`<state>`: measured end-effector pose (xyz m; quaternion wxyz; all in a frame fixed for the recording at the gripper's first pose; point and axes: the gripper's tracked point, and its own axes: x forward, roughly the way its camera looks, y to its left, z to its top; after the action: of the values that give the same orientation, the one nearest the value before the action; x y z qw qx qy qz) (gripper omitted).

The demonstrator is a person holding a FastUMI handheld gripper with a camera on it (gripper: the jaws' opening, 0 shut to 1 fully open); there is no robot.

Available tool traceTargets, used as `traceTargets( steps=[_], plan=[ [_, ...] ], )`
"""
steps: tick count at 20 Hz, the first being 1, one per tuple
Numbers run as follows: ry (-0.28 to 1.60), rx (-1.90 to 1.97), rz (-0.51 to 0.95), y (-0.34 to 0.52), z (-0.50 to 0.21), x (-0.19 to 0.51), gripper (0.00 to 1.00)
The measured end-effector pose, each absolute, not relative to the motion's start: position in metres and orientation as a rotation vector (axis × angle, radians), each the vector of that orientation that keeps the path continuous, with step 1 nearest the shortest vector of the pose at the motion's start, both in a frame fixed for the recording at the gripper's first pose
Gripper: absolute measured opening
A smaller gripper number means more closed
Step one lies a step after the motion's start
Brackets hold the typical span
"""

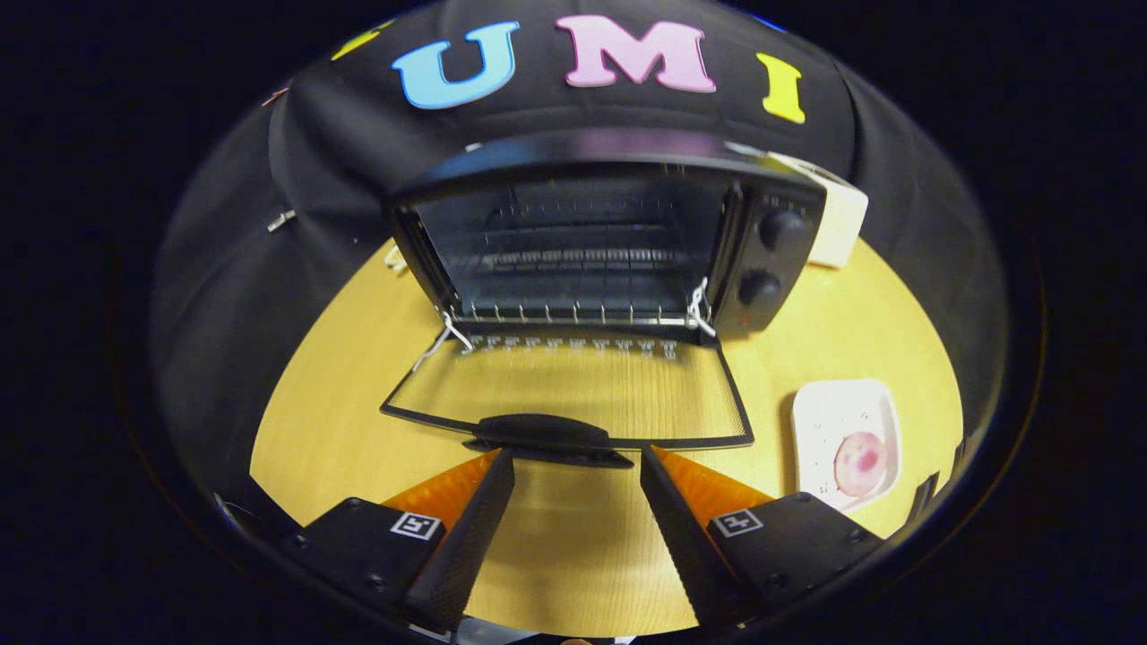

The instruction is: Open the toaster oven, put the food inside, and close the toaster oven door.

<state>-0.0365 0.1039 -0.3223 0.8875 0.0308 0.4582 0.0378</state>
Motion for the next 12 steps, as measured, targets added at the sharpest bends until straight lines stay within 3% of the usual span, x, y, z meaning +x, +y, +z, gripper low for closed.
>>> traceTargets(
  steps=[6, 12],
  plan=[
    [1.015, 0.079, 0.146, 0.093, -0.316, -0.078, 0.95],
    [0.98, 0.121, 0.151, 0.047, -0.263, -0.068, 0.99]
  ],
)
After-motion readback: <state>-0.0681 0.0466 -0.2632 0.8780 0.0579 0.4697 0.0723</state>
